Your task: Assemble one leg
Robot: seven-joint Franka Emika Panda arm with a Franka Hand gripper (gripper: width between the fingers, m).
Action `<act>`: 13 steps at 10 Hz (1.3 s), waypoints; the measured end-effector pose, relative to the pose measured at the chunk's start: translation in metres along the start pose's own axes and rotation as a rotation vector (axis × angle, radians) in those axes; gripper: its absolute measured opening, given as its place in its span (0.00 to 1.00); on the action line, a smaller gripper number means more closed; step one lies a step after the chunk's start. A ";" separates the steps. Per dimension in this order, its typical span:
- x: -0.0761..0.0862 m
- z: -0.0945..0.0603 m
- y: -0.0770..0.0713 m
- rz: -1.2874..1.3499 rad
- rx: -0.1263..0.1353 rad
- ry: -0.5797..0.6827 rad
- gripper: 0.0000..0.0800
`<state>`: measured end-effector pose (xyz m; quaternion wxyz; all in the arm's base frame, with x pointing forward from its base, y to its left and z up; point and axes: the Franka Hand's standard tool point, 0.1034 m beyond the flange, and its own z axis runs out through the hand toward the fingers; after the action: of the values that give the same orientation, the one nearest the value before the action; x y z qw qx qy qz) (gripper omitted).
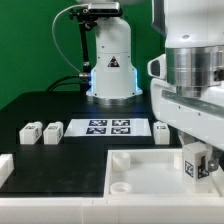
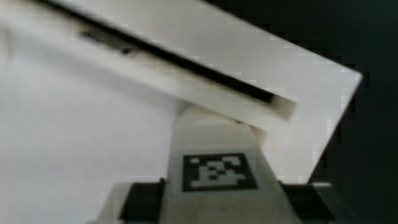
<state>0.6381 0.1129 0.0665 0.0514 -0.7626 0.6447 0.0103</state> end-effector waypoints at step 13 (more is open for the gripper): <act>-0.018 -0.006 0.010 0.559 -0.008 -0.023 0.77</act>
Offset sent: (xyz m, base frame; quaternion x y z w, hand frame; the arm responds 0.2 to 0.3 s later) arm 0.0265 -0.0041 0.0039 0.0180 0.0098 0.3593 0.9330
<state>0.6250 0.1288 0.0733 0.0507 -0.5552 0.8295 0.0352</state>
